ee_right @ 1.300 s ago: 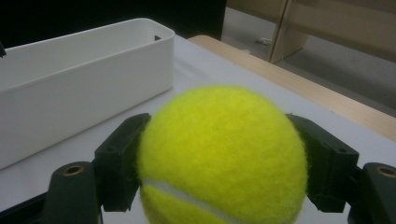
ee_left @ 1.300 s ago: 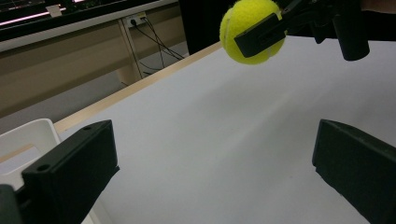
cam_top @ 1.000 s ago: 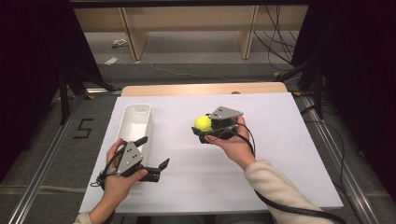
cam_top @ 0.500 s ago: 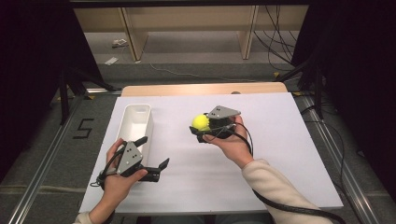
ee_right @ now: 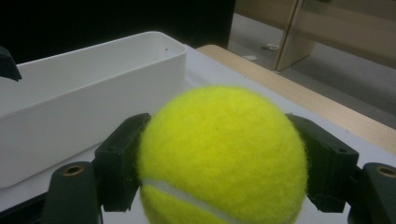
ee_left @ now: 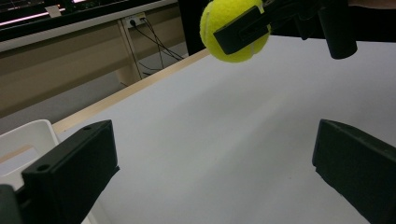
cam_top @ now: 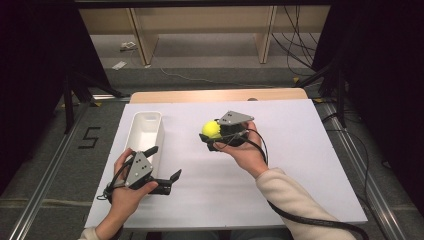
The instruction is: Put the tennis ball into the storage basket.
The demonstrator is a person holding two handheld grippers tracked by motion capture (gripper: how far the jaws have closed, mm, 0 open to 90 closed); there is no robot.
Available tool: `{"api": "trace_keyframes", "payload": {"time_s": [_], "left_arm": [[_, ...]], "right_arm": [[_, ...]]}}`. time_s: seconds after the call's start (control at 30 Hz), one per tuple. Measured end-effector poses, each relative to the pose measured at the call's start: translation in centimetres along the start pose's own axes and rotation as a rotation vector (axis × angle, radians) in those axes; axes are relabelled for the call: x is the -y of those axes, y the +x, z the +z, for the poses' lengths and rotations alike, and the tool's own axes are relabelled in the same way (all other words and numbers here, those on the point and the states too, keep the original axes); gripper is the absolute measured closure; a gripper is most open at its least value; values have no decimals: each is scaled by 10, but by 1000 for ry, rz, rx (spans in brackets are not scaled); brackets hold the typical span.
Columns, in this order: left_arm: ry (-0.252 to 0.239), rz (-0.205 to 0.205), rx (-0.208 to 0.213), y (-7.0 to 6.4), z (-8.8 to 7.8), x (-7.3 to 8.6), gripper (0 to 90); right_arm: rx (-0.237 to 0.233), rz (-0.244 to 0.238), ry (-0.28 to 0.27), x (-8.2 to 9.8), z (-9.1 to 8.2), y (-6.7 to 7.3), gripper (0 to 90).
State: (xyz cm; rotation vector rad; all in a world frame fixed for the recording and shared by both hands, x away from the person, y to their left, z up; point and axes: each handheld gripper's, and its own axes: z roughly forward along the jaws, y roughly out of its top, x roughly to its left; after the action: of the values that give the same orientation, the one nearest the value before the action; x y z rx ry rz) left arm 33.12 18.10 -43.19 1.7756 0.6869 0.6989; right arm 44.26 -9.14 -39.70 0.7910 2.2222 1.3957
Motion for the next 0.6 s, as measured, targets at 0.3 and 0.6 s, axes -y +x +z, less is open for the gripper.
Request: {"api": "trace_keyframes", "payload": {"time_s": [0.3,0.6], "left_arm": [[-1,0,-1,0,0,0,0],[-1,0,-1,0,-1,0,0]], "right_arm": [[-3,3,-8,-5,3,2,267],[-6,-1,-8,-4,7,2,267]]}}
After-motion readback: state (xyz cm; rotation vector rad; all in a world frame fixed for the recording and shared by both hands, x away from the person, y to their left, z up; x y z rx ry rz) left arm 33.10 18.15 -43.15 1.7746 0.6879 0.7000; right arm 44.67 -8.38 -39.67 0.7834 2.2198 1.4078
